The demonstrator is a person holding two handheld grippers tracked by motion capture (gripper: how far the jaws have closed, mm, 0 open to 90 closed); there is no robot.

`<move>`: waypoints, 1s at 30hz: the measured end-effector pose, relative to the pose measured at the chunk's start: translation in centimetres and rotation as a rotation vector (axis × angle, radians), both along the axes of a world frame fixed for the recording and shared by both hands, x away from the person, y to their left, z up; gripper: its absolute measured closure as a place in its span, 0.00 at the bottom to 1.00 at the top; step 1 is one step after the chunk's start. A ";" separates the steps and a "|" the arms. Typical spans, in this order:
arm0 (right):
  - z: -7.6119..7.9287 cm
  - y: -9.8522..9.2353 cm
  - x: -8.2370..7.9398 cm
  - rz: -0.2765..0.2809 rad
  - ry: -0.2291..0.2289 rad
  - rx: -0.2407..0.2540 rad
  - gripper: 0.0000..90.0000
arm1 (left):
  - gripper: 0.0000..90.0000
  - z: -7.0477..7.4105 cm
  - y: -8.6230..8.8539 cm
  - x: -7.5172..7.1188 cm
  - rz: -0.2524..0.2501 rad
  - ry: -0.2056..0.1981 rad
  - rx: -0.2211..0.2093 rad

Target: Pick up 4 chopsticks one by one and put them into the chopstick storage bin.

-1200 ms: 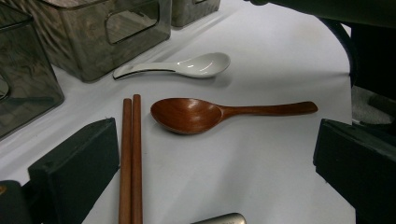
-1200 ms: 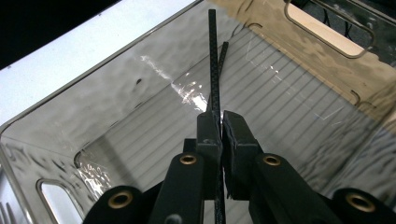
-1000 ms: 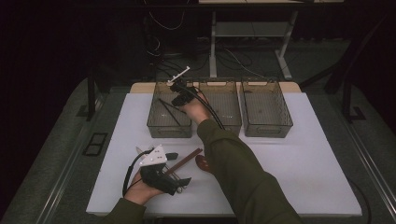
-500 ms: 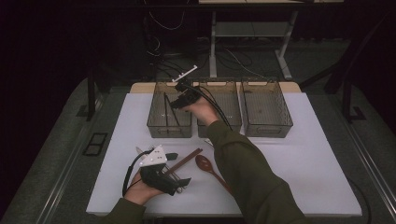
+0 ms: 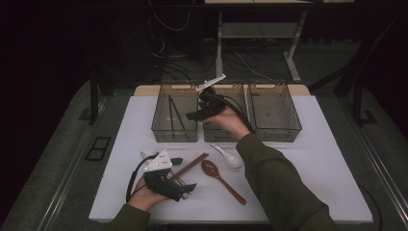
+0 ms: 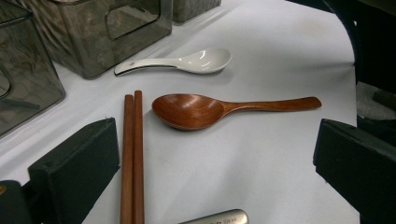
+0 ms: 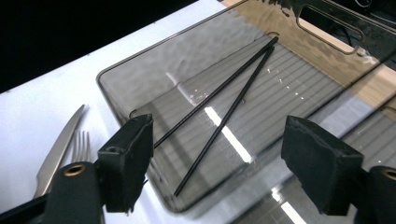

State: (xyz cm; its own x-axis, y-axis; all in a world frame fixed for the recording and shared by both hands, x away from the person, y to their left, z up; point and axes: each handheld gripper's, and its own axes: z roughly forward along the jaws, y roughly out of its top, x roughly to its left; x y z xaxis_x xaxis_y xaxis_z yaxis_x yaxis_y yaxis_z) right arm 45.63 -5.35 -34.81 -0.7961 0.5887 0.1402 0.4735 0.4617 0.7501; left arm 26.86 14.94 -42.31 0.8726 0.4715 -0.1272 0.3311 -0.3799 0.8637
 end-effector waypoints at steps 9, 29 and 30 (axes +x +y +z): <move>-0.1 -2.7 -2.3 0.034 -0.027 0.027 0.21 | 0.00 -0.1 0.2 0.0 0.016 0.007 0.006; -1.9 -8.7 -9.3 0.054 -0.108 0.064 0.19 | 0.00 0.0 0.3 -0.1 0.039 0.005 0.010; -2.0 -9.0 -9.5 0.049 -0.106 0.065 0.19 | 0.00 0.0 0.3 -0.1 0.039 0.004 0.009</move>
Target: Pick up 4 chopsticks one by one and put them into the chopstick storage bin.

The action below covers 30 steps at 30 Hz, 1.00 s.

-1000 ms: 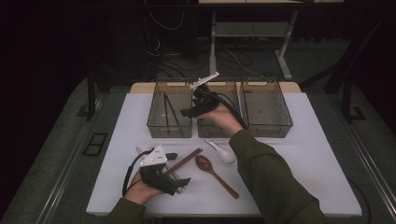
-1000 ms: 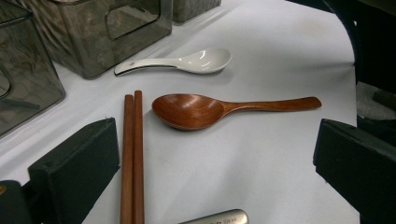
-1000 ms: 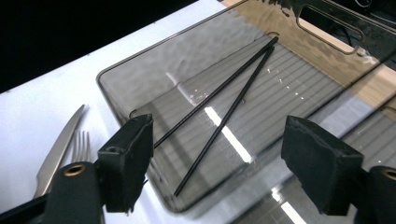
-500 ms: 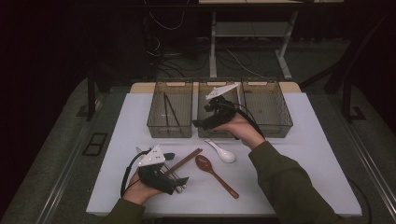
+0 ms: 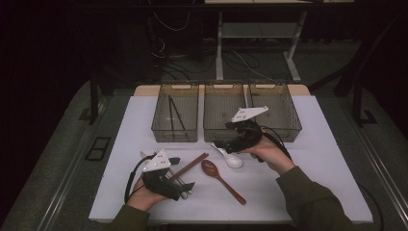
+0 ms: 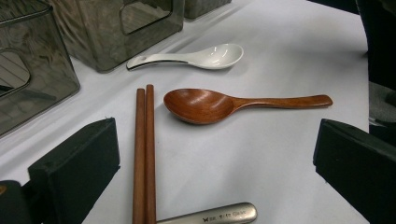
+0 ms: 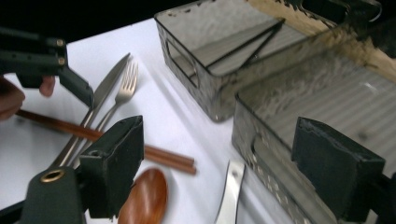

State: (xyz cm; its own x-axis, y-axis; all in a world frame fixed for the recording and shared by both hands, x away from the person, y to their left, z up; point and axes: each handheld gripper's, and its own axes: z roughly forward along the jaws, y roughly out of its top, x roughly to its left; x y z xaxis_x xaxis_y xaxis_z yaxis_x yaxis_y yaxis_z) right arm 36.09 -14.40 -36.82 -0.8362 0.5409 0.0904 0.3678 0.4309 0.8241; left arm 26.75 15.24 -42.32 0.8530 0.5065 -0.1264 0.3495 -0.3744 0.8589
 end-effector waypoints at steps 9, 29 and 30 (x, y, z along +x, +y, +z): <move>-1.5 -3.1 -2.2 -0.025 0.005 -0.005 0.19 | 0.00 -0.1 -0.1 0.3 0.002 0.002 -0.001; -4.7 -10.0 -7.5 -0.092 0.008 0.033 0.19 | 0.00 0.1 0.1 0.2 0.019 -0.014 0.010; -4.8 -10.3 -7.8 -0.097 0.004 0.030 0.19 | 0.00 0.1 0.2 0.2 0.023 -0.013 0.008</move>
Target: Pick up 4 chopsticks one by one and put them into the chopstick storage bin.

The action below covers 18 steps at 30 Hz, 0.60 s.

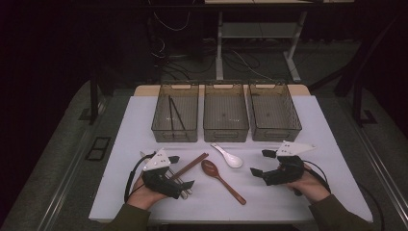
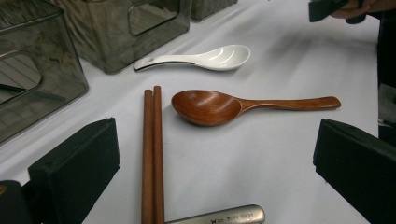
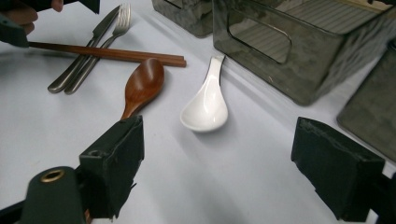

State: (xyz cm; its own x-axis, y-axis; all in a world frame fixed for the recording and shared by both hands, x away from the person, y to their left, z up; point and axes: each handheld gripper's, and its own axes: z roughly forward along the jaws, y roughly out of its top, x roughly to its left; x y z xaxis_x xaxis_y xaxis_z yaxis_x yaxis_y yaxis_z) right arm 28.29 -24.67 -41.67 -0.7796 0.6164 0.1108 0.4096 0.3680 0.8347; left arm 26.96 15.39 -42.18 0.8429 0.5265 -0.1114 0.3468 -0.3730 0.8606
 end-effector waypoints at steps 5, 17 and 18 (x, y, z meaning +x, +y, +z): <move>-0.7 -1.3 -1.0 0.000 0.009 -0.008 0.15 | 0.02 0.1 0.1 -0.1 -0.002 0.005 0.001; -2.4 -4.4 -2.4 -0.067 0.038 -0.019 0.15 | 0.18 0.5 0.3 0.4 0.008 0.026 0.021; -2.5 -4.6 -2.5 -0.072 0.041 -0.019 0.15 | 0.20 0.5 0.4 0.5 0.007 0.026 0.021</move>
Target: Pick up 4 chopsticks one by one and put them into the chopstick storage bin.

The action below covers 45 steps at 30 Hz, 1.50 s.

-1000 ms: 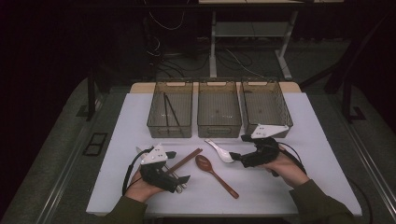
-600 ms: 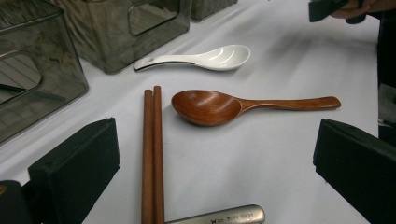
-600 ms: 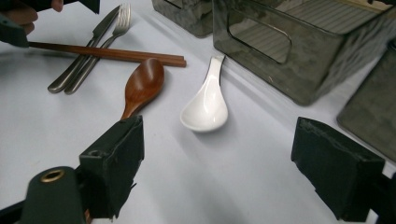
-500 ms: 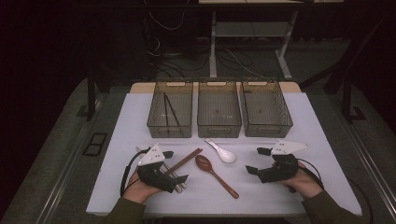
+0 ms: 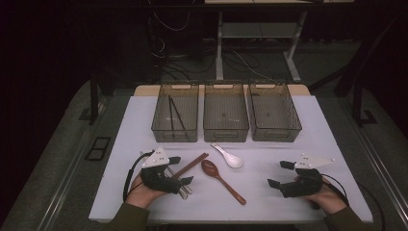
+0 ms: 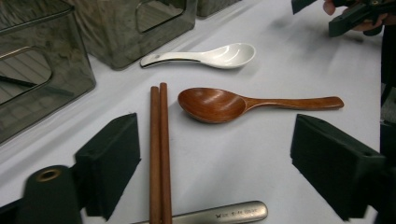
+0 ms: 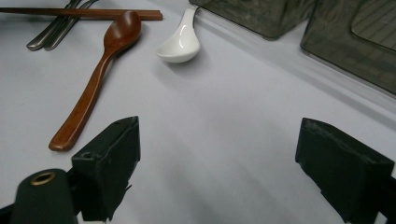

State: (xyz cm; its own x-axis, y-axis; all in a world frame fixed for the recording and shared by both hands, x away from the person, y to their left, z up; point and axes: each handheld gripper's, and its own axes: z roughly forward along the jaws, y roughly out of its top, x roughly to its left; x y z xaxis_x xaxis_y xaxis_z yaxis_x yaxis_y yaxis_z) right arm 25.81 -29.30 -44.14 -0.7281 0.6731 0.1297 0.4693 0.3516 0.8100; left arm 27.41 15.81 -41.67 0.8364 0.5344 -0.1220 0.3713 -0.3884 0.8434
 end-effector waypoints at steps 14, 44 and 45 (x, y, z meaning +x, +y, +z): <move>-0.2 -0.5 -0.5 -0.005 0.006 -0.011 0.15 | 0.59 0.1 1.7 2.3 -0.006 0.066 0.020; -0.4 -0.3 -0.5 0.003 0.005 -0.024 0.15 | 0.88 -1.8 0.9 3.6 0.002 0.155 0.178; -0.4 -0.3 -0.5 0.004 0.005 -0.023 0.15 | 0.88 -1.8 0.9 3.6 0.002 0.155 0.178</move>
State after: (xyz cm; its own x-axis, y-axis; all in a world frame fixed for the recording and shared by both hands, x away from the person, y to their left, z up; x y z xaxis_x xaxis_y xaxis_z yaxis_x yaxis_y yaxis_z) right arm 25.33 -29.59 -44.49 -0.7300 0.6733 0.1177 0.4722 0.3723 0.7990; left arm 31.05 16.70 -43.50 0.8139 0.5606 -0.1525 0.4920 -0.5255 0.6942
